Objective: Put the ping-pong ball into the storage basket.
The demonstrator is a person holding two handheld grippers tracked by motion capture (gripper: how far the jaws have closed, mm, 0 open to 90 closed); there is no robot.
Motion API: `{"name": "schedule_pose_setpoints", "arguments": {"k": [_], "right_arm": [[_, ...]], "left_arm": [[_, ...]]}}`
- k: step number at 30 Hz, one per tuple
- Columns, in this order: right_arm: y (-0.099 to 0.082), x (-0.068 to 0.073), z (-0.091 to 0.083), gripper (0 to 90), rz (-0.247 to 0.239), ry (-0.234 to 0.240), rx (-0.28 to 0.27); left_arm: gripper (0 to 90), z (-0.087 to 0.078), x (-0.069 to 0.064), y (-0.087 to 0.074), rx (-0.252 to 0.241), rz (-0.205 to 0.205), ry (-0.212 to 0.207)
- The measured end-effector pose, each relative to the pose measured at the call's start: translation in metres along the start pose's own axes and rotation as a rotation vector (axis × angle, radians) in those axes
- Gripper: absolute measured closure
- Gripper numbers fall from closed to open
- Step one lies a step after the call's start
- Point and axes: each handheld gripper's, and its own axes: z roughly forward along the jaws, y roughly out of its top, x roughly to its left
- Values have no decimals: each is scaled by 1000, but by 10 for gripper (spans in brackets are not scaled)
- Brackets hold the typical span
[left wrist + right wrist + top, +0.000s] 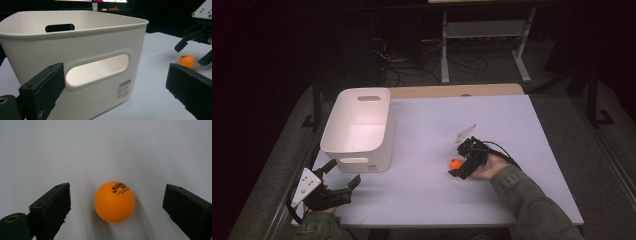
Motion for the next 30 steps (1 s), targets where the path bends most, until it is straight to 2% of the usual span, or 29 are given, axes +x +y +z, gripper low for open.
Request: {"name": "schedule_pose_setpoints", "arguments": {"k": [11,18,24,30], "right_arm": [[-1,-2,3,214,17,8,35],[-2,-2,3,379,18,28,39],[-3,-2,4,475,22,21,42],[-3,-2,4,494,15,24,42]], "left_arm": [[19,0,0,0,-1,1,-3],[19,0,0,0,-1,1,-3],[19,0,0,0,-1,2,-3],[19,0,0,0,0,2,-3]]}}
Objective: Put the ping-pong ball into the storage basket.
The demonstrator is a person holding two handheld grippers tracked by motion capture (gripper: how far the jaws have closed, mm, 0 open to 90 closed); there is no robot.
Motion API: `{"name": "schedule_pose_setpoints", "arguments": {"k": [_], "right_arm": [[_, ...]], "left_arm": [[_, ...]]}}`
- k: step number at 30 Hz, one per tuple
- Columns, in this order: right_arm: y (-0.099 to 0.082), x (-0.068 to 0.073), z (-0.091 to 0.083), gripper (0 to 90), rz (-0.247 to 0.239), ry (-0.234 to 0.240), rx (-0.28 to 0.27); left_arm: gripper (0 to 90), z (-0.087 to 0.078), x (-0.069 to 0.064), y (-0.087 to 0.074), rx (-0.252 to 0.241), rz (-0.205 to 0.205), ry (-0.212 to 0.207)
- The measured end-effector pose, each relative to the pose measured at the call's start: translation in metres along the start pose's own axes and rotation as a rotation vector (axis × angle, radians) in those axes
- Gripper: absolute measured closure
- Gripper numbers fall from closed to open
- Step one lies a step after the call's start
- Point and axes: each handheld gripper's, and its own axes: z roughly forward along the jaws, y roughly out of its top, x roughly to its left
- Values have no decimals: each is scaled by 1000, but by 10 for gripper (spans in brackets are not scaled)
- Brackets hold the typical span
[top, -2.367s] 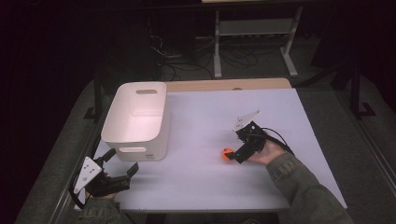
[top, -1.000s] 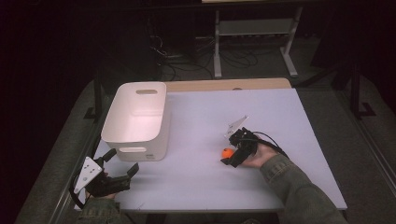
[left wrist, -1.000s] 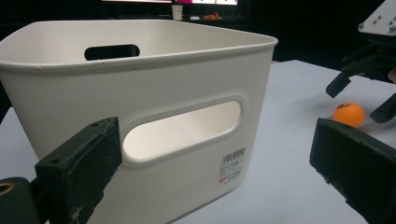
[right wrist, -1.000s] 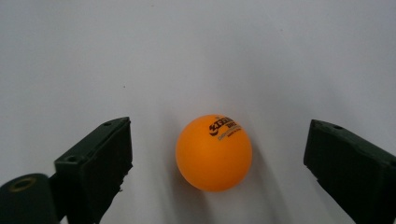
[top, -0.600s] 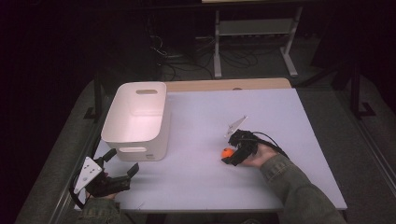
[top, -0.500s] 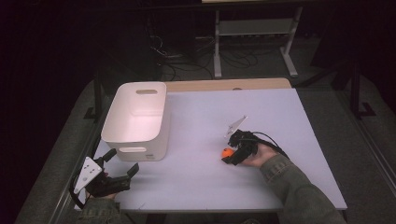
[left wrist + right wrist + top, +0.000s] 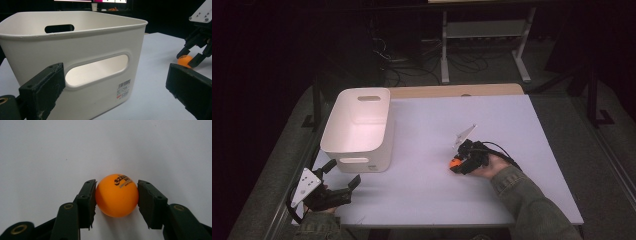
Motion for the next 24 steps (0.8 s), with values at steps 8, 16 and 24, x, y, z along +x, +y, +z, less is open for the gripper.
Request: {"name": "schedule_pose_setpoints", "arguments": {"k": [8,16,24], "right_arm": [[0,0,-6,495,4,-1,-16],[1,-3,-23,495,11,-1,-62],[8,-3,-33,496,0,8,-71]], "left_arm": [[19,0,0,0,0,0,0],[19,0,0,0,0,1,0],[19,0,0,0,0,0,1]]}}
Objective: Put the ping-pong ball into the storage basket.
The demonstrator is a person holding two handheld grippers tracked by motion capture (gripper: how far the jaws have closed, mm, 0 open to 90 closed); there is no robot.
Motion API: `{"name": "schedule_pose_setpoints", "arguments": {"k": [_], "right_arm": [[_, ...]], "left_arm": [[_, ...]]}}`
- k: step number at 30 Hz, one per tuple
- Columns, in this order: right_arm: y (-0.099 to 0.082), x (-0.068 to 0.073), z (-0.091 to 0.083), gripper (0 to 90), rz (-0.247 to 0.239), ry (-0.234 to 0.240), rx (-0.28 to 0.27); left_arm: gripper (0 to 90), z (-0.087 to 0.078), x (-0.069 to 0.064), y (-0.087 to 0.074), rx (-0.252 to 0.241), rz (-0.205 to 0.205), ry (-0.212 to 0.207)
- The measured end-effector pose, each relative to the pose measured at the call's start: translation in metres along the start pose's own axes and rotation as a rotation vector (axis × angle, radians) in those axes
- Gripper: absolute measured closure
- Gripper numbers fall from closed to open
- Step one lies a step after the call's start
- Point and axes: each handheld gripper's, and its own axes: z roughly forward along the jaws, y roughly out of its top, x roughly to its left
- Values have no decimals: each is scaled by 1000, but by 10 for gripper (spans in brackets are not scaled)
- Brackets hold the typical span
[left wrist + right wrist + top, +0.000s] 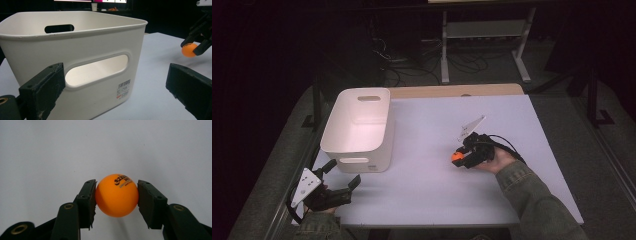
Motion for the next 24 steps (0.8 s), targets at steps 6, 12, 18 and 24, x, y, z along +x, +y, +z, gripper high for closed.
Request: {"name": "schedule_pose_setpoints", "arguments": {"k": [6,12,18,24], "right_arm": [[5,1,-4,496,-14,1,-1],[13,2,-12,496,-22,2,-8],[20,2,-21,496,-39,-1,-17],[27,1,-29,496,-39,1,-30]], "left_arm": [[19,0,0,0,0,0,-1],[19,0,0,0,-1,0,0],[19,0,0,0,-2,-1,0],[19,0,0,0,-2,-1,0]]}}
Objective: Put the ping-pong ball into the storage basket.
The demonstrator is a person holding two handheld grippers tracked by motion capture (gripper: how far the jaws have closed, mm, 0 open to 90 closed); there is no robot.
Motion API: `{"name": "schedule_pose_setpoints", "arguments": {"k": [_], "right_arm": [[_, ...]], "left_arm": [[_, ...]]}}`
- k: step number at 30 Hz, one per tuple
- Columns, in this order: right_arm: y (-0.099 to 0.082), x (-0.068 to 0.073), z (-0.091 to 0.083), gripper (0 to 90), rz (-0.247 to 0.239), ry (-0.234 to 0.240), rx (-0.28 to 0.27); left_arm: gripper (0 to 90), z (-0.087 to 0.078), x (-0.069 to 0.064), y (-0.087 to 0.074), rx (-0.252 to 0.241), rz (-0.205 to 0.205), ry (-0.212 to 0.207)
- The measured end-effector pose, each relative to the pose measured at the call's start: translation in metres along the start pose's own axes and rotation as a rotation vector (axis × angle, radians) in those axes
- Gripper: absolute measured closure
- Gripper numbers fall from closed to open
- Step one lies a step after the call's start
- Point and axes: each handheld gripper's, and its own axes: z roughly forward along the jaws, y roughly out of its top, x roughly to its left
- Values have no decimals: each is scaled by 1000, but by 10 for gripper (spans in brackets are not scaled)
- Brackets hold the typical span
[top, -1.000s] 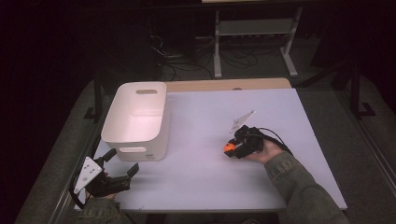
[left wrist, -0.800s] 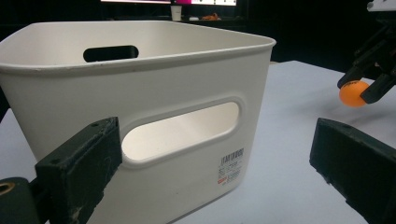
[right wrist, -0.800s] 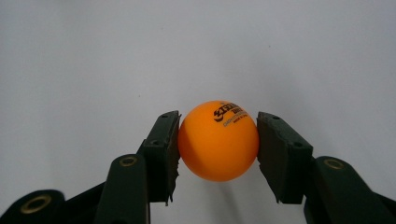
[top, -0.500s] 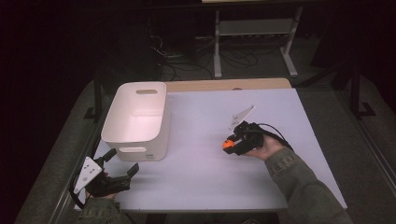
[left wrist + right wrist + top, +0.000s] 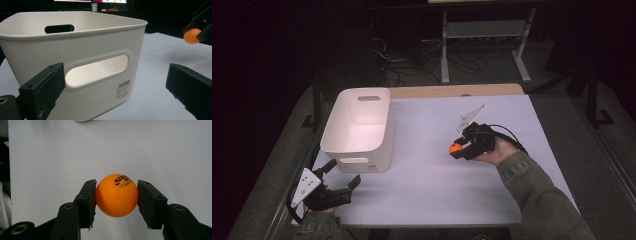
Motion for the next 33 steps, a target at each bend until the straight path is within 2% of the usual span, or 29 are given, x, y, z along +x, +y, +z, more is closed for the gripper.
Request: {"name": "schedule_pose_setpoints", "arguments": {"k": [15,19,33], "right_arm": [[13,0,-8,496,-21,-6,-11],[17,-1,-11,496,-26,3,-27],[34,-1,-14,497,-55,10,-26]], "left_arm": [[19,0,0,0,0,0,-1],[19,0,0,0,0,1,0],[19,0,0,0,-1,0,1]]}}
